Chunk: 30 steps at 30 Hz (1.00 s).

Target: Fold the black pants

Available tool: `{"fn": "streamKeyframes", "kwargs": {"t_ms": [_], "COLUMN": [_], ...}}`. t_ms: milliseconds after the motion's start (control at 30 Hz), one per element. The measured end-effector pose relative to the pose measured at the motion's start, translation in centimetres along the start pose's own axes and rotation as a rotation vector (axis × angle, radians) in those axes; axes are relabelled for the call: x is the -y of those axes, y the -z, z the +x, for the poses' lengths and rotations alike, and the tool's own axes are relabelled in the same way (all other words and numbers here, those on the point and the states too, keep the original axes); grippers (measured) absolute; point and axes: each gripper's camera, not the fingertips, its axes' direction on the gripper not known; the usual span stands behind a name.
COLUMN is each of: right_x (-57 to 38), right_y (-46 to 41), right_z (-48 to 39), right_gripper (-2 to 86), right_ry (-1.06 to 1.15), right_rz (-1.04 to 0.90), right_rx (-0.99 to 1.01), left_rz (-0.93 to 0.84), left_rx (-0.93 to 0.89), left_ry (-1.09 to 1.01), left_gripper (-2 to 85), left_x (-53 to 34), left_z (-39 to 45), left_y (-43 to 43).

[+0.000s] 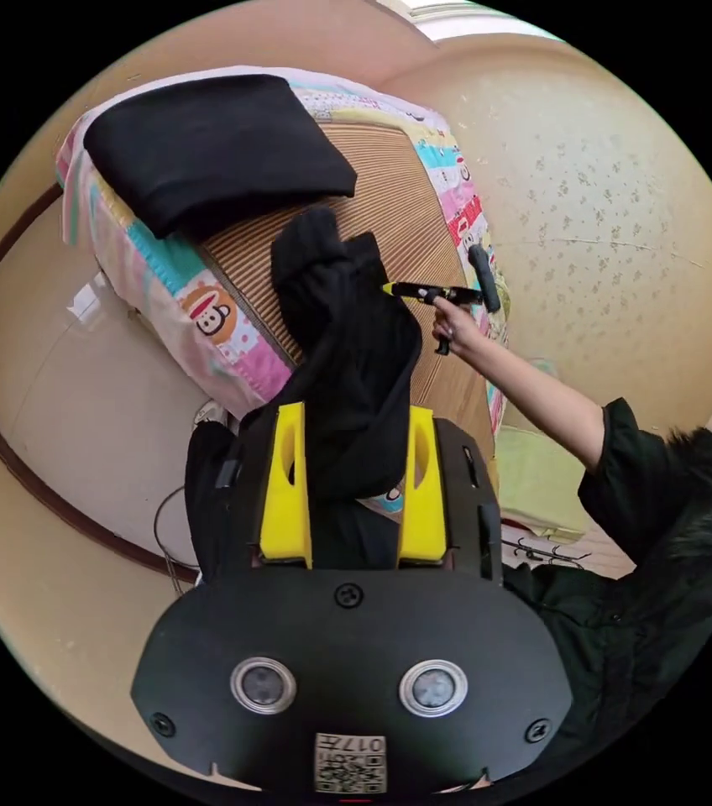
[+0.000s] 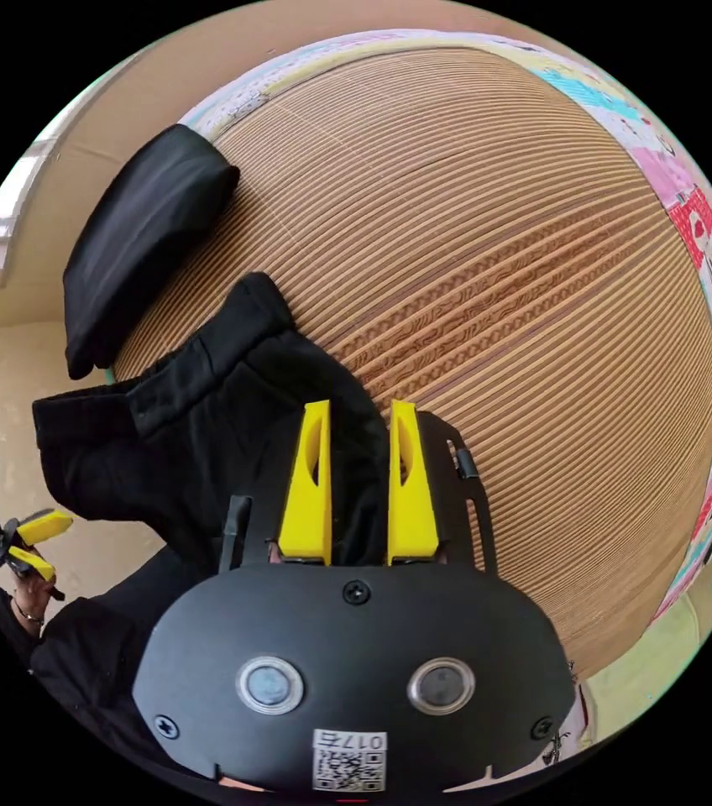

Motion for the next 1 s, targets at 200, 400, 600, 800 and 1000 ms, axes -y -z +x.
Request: {"fn": "streamKeyframes", "kwargs": {"t_ms": [200, 400, 600, 800, 1000], "right_x": [-5.5, -16.0, -27.8, -33.8, -38.8], "right_y": [0.3, 8.1, 12.4, 10.4, 13.0], "right_z": [-4.5, -5.7, -0.3, 0.6, -3.7], "right_gripper": [3.6, 1.6, 1.5, 1.9, 1.8], "right_ry": [0.031, -0.160, -0.559, -0.665, -0.689], "right_rz": [-0.065, 0.202, 0.226, 0.273, 0.397], "right_rx": [-0.096, -0.285, -0.364, -0.163, -0.092], "left_rz": [-0.052, -0.040, 0.027, -0.249, -0.440], "left_rx": [0.360, 0.288, 0.257, 0.212, 0.342], "left_ry": [0.194, 0.026, -0.337, -0.518, -0.500], "left_gripper": [18.3, 17.4, 16.5, 16.5, 6.8], "left_x": [5.5, 5.1, 7.4, 14.1, 12.9], "left_z": [-4.6, -4.4, 4.2, 9.8, 11.9], "left_y": [-5.4, -5.9, -6.1, -18.1, -23.9]}}
